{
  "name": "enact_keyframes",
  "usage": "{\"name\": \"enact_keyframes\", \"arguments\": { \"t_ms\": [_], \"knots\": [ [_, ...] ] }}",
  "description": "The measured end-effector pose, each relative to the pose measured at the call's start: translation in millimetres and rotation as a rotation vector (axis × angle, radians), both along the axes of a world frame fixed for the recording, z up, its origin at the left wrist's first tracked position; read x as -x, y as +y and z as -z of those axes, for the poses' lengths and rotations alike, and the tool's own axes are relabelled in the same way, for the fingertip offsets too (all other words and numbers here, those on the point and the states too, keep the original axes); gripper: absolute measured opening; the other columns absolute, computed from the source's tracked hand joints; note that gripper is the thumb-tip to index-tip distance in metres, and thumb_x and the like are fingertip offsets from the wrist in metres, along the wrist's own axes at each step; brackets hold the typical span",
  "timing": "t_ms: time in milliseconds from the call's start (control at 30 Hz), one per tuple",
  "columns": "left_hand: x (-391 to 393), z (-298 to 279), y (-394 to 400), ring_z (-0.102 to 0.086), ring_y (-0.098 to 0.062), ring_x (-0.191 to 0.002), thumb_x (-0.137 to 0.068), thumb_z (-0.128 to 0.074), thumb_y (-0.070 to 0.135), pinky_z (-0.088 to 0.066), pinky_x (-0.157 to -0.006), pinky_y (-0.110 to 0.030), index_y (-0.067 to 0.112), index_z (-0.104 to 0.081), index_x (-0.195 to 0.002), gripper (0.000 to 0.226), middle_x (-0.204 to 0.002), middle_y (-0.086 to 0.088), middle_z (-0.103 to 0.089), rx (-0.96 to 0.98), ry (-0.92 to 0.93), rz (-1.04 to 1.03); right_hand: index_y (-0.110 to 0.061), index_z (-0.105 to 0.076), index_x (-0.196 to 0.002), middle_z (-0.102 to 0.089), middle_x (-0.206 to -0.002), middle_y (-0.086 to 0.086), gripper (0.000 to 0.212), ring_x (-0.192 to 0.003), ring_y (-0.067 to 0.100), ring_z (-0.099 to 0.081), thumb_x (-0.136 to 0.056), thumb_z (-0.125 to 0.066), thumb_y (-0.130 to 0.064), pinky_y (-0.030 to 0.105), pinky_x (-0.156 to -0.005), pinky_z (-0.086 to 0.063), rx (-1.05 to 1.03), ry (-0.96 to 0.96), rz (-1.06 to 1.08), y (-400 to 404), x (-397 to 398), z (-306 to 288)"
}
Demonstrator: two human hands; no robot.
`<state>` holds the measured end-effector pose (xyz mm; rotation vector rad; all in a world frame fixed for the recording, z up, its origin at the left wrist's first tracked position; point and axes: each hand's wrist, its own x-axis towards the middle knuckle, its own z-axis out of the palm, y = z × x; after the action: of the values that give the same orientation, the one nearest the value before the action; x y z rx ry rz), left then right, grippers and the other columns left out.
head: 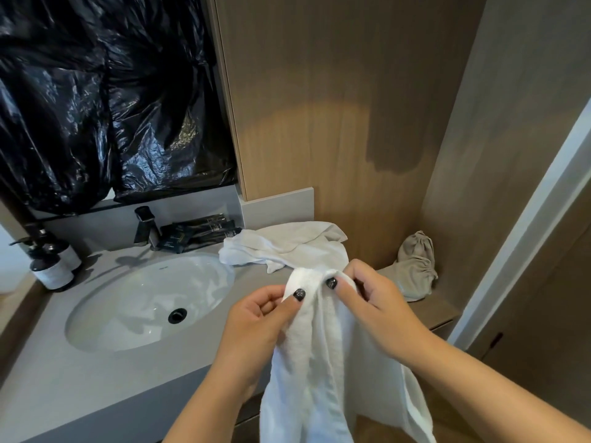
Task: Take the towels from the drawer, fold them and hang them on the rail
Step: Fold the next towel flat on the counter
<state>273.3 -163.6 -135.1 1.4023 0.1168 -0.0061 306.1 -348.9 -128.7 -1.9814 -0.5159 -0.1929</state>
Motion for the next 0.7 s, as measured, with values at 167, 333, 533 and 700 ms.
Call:
{"name": "enact_keyframes", "arguments": {
  "t_ms": [167, 333, 533, 700],
  "knots": [
    [4, 1, -6, -0.059, -0.012, -0.062, -0.09, -0.067, 0.013, -0.047, -0.055, -0.017, 0.023, -0.078, -0.084, 0.016, -0.074, -0.011, -0.071, -0.076, -0.138, -0.023, -0.017, -0.054, -0.082, -0.048, -0.068, -0.011, 0.034, -0.063, 0.01, -0.043, -0.098, -0.047, -0.046, 0.021, -0.057, -0.033, 0.146, -0.082, -0.054, -5, 2, -2],
    [2, 4, -17, -0.045, -0.017, -0.062, -0.092, -0.066, 0.018, -0.037, -0.056, -0.023, 0.033, -0.073, -0.083, 0.019, -0.076, -0.017, -0.061, -0.205, -0.288, -0.047, -0.022, -0.065, -0.088, -0.051, -0.103, -0.012, 0.017, -0.099, 0.008, -0.051, -0.095, -0.056, -0.035, 0.016, -0.075, -0.045, 0.264, -0.195, -0.002, -13, 6, -6],
    [-4, 5, -21, -0.051, -0.011, -0.06, -0.094, -0.063, 0.026, -0.043, -0.057, -0.023, 0.039, -0.07, -0.088, 0.015, -0.074, 0.008, -0.065, -0.309, -0.357, -0.076, -0.022, -0.065, -0.087, -0.058, -0.084, -0.011, 0.02, -0.083, 0.014, -0.057, -0.096, -0.055, -0.037, 0.02, -0.067, -0.045, 0.146, -0.167, 0.014, -15, 15, -7],
    [-6, 2, -24, -0.065, -0.009, -0.083, -0.097, -0.059, 0.018, -0.053, -0.069, -0.024, 0.038, -0.071, -0.094, 0.023, -0.089, 0.015, -0.071, -0.414, -0.388, -0.004, -0.029, -0.067, -0.098, -0.064, -0.09, -0.015, 0.01, -0.092, 0.013, -0.061, -0.096, -0.057, -0.032, 0.025, -0.073, -0.051, 0.086, -0.09, 0.044, -5, 17, -2]
  ]
}}
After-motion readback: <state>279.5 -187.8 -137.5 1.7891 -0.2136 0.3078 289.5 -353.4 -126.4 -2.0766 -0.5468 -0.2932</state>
